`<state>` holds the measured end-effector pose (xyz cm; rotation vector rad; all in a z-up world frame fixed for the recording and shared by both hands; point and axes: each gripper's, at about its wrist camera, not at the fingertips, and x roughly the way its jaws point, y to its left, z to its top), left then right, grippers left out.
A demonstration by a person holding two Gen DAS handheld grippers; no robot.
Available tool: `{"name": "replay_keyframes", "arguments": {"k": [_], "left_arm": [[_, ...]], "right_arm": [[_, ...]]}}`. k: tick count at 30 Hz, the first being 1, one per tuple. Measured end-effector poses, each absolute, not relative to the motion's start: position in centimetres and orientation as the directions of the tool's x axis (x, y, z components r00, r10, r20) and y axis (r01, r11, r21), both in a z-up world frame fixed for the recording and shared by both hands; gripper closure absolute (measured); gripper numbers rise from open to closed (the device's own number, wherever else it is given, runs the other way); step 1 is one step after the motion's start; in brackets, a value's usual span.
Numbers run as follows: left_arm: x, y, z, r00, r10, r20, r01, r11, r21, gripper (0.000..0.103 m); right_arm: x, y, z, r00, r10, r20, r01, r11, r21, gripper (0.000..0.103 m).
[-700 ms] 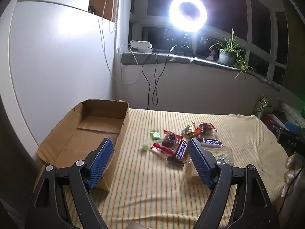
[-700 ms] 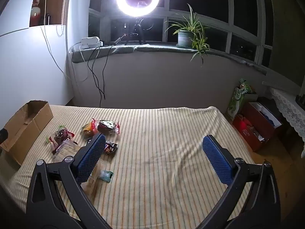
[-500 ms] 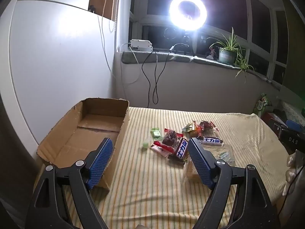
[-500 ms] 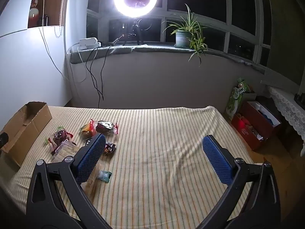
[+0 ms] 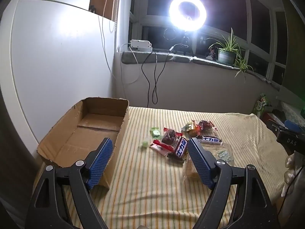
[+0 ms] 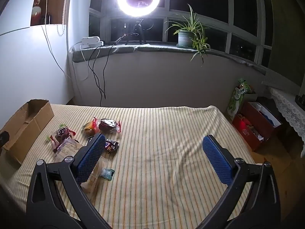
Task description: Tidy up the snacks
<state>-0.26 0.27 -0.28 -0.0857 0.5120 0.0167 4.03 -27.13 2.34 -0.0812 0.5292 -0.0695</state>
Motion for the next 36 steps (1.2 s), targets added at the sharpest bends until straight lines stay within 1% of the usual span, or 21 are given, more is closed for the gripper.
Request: {"name": "replay_keyframes", "arguments": {"k": [36], "left_arm": [[-0.36, -0.3, -0.34, 0.87, -0.015, -0.493, -0.024, 0.997, -0.074, 0.022]], "right_arm": [[4.01, -27.14, 1.9, 0.856, -0.082, -0.51, 0.041, 0.995, -0.092, 0.0]]}}
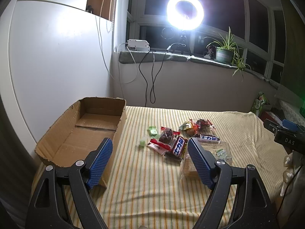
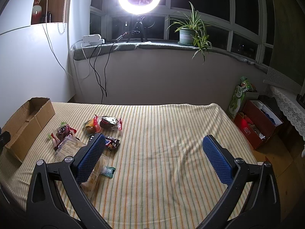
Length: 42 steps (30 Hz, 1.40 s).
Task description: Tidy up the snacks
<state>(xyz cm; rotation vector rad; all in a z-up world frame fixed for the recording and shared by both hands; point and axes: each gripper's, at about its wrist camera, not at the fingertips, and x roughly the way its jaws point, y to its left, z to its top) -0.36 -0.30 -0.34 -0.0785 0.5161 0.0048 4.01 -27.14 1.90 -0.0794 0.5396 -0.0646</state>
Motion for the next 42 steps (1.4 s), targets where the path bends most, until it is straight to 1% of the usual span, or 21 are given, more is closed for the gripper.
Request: {"name": "replay_keyframes", "arguments": {"k": [24, 35, 39, 42], "left_arm": [[-0.2, -0.5, -0.7, 0.867, -0.019, -0.498, -0.019, 0.997, -0.072, 0.022], [0.7, -0.7, -1.4, 0.851, -0.044, -0.523, -0.002, 0.996, -0.087, 0.022], [1.2, -0.6, -1.9, 0.839, -0.071, -0.539, 0.013, 0.994, -0.111, 0.022], [1.7, -0.8, -2.4, 0.826, -0.103, -0.555, 0.036, 0.991, -0.131, 0.022]], "right_arm": [[4.3, -27.0, 1.2, 0.85, -0.078, -0.522, 0.034, 0.995, -0.094, 0.0], [5.0, -27.0, 0.7, 0.838, -0.074, -0.541, 0.027, 0.995, -0.095, 0.0], [5.5, -26.9, 0.4, 0.828, -0.044, -0.559, -0.001, 0.997, -0.079, 0.0], [6.0, -27.0, -0.1, 0.812, 0.021, -0.584, -0.05, 0.998, -0.034, 0.0]]}}
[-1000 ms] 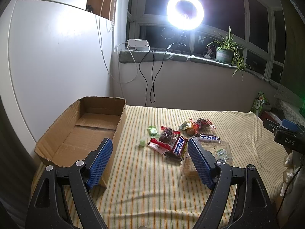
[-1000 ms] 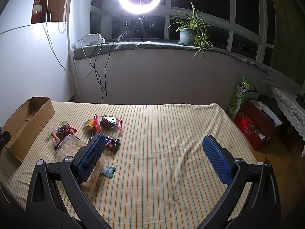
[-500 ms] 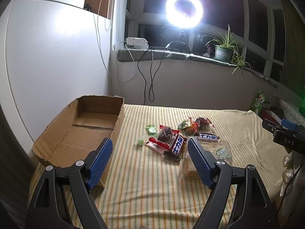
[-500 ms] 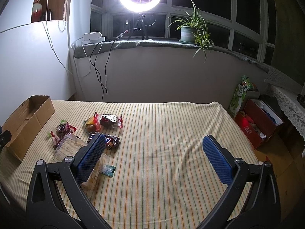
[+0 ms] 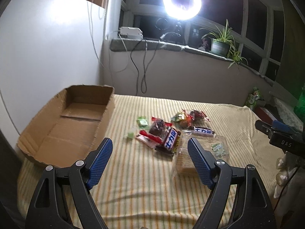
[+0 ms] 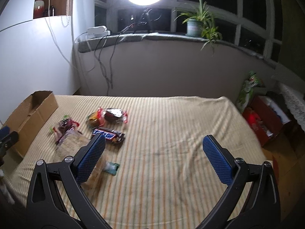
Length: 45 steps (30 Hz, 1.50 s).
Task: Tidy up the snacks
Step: 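Reach the left gripper to the bagged bread loaf and close on it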
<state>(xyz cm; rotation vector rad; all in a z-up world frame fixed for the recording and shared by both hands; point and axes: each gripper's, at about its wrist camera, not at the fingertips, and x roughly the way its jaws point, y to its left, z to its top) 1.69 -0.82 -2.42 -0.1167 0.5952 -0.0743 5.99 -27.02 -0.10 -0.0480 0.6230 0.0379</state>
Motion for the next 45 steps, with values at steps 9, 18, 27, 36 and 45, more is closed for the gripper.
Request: {"name": "replay_keyframes", "arguments": {"k": [9, 18, 27, 36, 45], "left_arm": [[3.7, -1.3, -4.3, 0.755, -0.252, -0.605, 0.116, 0.96, -0.255, 0.039], [6.3, -1.9, -6.7, 0.649, -0.407, -0.643, 0.162, 0.899, -0.406, 0.055], [7.9, -2.6, -8.1, 0.59, -0.443, -0.675, 0.181, 0.887, -0.424, 0.059], [7.8, -2.8, -8.6, 0.567, -0.462, -0.682, 0.214, 0.882, -0.42, 0.065], [7.1, -3.6, -8.1, 0.581, -0.456, -0.675, 0.236, 0.887, -0.396, 0.065]], "right_arm": [[7.5, -26.4, -2.3, 0.7, 0.282, -0.656, -0.221, 0.959, 0.176, 0.018], [9.1, -25.2, -5.5, 0.504, 0.502, -0.703, -0.291, 0.865, 0.409, 0.042], [10.0, -24.4, -7.5, 0.42, 0.561, -0.713, -0.287, 0.828, 0.482, 0.048], [10.4, -23.7, -8.4, 0.388, 0.558, -0.733, -0.291, 0.829, 0.477, 0.054], [9.9, -23.1, -7.7, 0.393, 0.543, -0.742, -0.319, 0.837, 0.444, 0.061]]}}
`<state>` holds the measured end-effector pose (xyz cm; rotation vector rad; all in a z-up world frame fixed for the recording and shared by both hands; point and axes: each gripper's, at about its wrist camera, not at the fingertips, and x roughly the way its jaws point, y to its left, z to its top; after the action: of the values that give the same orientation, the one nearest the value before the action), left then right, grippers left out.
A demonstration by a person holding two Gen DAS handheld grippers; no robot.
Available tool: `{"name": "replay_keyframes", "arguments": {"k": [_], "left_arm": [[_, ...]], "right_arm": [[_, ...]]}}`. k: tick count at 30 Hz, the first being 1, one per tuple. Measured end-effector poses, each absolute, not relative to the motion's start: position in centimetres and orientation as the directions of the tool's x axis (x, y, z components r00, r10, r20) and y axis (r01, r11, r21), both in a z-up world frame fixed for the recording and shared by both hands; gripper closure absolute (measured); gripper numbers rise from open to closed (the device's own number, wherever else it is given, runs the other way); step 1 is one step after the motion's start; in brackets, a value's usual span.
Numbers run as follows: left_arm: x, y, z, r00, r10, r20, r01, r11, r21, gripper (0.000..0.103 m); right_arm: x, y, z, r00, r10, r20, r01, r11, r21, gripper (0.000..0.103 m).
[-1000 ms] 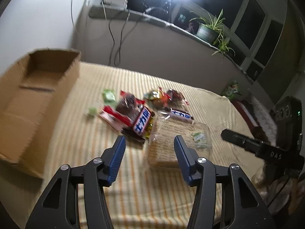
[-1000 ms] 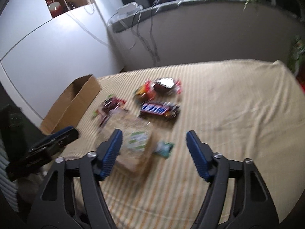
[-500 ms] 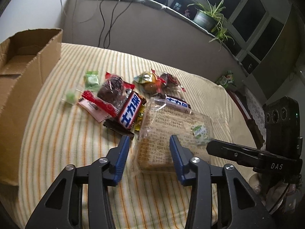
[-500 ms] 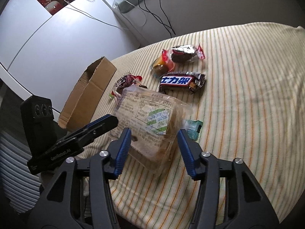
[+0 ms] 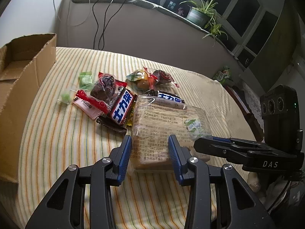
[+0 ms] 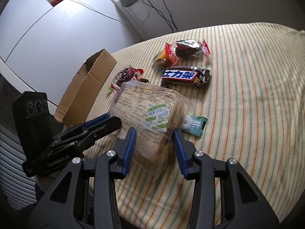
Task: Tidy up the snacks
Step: 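Reach the left gripper to the bagged bread loaf and close on it, then carry the bread loaf with the left gripper into the cardboard box and release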
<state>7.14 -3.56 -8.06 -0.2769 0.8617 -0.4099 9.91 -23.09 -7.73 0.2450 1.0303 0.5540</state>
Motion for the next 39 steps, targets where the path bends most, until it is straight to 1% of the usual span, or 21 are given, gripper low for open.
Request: {"name": "replay_keyframes", "arguments": {"k": [10, 16, 29, 39], "left_arm": [[5.5, -1.7, -6.2, 0.642, -0.436, -0.63, 0.223, 0.893, -0.391, 0.065], [4.5, 0.6, -4.6, 0.7, -0.398, -0.593, 0.195, 0.906, -0.377, 0.065], [3.0, 8.3, -2.4, 0.797, -0.264, -0.542, 0.068, 0.932, -0.355, 0.065], [2.2, 14.0, -2.6, 0.821, -0.134, -0.555, -0.072, 0.94, -0.334, 0.065]], "right_arm": [[9.1, -20.7, -5.3, 0.409, 0.552, -0.727, -0.38, 0.827, 0.414, 0.062], [9.4, -17.6, -3.5, 0.412, 0.57, -0.711, -0.447, 0.806, 0.387, 0.062], [10.6, -8.1, -0.5, 0.36, 0.63, -0.687, -0.597, 0.722, 0.349, 0.062], [11.8, -0.1, -0.8, 0.282, 0.657, -0.699, -0.685, 0.648, 0.333, 0.062]]}}
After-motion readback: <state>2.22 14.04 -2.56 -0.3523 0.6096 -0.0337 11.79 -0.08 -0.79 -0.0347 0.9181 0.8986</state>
